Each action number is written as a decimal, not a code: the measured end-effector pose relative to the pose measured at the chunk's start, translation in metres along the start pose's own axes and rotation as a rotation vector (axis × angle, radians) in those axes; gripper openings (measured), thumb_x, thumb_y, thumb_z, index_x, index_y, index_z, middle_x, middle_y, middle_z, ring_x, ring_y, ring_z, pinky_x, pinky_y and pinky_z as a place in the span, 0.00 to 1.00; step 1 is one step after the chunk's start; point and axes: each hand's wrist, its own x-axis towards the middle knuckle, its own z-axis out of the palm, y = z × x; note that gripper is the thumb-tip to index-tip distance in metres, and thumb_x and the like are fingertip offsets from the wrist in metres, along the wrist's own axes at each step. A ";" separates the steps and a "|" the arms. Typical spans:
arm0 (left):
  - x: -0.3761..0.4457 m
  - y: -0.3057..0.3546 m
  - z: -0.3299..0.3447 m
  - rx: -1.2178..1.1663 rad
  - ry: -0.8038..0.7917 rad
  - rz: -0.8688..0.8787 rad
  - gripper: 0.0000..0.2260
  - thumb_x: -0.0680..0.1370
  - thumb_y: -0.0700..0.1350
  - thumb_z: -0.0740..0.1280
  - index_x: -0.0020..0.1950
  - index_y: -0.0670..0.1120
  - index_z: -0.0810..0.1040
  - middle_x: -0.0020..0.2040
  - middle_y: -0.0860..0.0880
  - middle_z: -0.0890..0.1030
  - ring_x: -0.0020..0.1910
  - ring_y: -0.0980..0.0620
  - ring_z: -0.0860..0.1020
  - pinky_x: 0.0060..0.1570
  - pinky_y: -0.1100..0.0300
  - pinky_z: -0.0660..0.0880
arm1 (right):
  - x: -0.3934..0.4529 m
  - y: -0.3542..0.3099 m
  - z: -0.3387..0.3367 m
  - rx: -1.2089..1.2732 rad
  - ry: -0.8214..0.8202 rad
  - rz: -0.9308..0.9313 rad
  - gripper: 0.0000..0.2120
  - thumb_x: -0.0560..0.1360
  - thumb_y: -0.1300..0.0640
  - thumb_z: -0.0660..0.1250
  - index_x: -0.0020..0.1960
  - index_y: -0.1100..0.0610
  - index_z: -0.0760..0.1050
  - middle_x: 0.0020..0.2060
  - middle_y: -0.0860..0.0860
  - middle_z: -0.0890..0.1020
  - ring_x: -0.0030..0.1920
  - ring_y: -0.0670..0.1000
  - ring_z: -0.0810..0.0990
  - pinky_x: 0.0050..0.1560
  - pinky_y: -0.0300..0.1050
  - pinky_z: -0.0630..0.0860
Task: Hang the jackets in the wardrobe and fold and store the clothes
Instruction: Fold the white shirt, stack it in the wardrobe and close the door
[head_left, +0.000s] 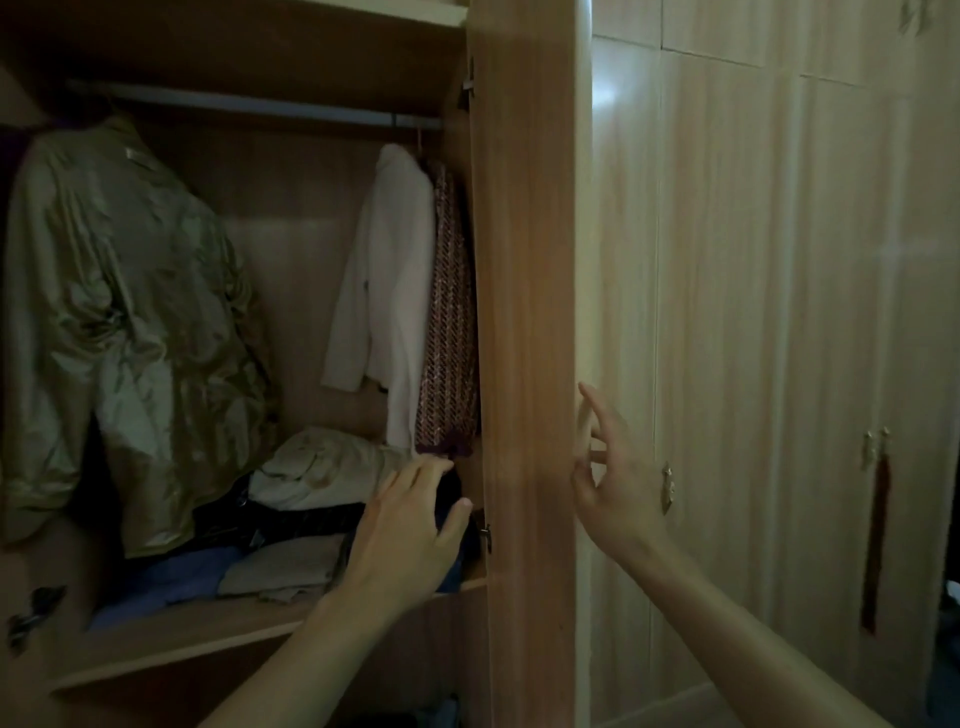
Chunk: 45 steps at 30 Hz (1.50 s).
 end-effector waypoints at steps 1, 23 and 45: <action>-0.004 -0.001 0.001 0.009 -0.010 -0.012 0.21 0.82 0.58 0.60 0.73 0.53 0.68 0.71 0.55 0.70 0.69 0.55 0.67 0.69 0.55 0.66 | -0.001 -0.001 0.002 0.014 -0.005 -0.018 0.38 0.75 0.72 0.63 0.78 0.46 0.57 0.75 0.41 0.62 0.73 0.45 0.66 0.66 0.52 0.75; -0.025 -0.111 -0.019 0.065 -0.189 -0.090 0.31 0.80 0.43 0.61 0.79 0.59 0.53 0.79 0.57 0.53 0.77 0.54 0.52 0.75 0.51 0.59 | 0.016 -0.041 0.170 0.192 -0.301 -0.121 0.37 0.77 0.59 0.68 0.79 0.41 0.53 0.78 0.40 0.57 0.78 0.43 0.54 0.74 0.62 0.62; 0.036 -0.271 -0.047 0.109 -0.268 -0.192 0.37 0.77 0.43 0.63 0.81 0.55 0.47 0.79 0.53 0.54 0.77 0.48 0.55 0.71 0.49 0.66 | 0.085 -0.044 0.339 -0.316 -0.320 -0.264 0.43 0.73 0.44 0.72 0.78 0.37 0.48 0.80 0.52 0.44 0.79 0.60 0.45 0.74 0.67 0.57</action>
